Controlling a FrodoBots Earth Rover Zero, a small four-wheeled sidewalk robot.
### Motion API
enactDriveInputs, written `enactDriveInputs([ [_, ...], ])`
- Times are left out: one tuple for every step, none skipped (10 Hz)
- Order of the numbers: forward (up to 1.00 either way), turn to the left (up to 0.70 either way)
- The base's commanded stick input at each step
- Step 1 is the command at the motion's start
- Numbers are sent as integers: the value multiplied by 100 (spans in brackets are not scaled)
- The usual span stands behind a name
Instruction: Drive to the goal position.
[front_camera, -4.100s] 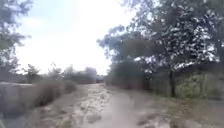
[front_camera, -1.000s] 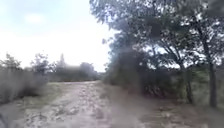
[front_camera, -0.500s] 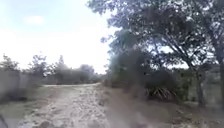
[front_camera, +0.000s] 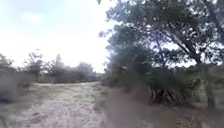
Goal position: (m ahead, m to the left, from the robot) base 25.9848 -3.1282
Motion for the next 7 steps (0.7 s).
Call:
enactDriveInputs([
  [85,34],
  [85,34],
  [85,34],
  [85,11],
  [85,0],
  [85,0],
  [85,0],
])
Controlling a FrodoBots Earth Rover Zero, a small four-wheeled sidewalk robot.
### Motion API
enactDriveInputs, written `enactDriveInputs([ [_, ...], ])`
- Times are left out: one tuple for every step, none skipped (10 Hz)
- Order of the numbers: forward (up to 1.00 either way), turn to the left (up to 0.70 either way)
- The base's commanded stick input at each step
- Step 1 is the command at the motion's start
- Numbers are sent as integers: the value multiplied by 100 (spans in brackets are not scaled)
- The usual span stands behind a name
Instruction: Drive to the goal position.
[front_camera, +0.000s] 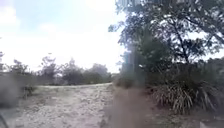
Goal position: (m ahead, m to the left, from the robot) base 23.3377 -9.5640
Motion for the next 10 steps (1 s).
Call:
enactDriveInputs([
  [85,0],
  [85,0],
  [85,24],
  [85,12],
  [85,0],
  [85,0],
  [85,0],
  [85,0],
  [85,0],
  [85,0],
])
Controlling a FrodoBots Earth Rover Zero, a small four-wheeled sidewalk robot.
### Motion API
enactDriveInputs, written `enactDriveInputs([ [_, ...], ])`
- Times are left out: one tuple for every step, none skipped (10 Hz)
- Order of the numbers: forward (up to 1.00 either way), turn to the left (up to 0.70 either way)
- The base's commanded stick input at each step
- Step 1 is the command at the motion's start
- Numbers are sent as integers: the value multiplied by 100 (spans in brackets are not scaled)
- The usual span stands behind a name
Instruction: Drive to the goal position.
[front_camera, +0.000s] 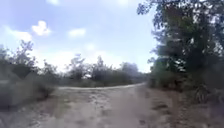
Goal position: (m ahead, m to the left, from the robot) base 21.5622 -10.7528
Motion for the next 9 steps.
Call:
enactDriveInputs([
  [85,0],
  [85,0],
  [85,0],
  [85,0],
  [85,0],
  [85,0],
  [85,0],
  [85,0],
  [85,0],
])
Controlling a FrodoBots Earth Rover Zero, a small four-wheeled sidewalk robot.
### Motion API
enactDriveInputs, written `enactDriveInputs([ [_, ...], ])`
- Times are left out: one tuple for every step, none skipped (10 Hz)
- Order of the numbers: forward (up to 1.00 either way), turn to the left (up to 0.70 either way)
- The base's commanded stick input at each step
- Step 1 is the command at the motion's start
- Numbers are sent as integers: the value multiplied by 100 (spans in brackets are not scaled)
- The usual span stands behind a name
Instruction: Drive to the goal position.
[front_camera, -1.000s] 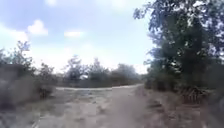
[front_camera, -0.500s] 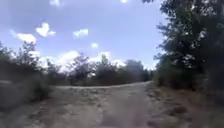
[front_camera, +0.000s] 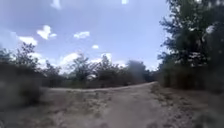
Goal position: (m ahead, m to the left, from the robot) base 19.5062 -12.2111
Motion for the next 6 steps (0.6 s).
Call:
enactDriveInputs([
  [85,0],
  [85,0],
  [85,0],
  [85,0],
  [85,0],
  [85,0],
])
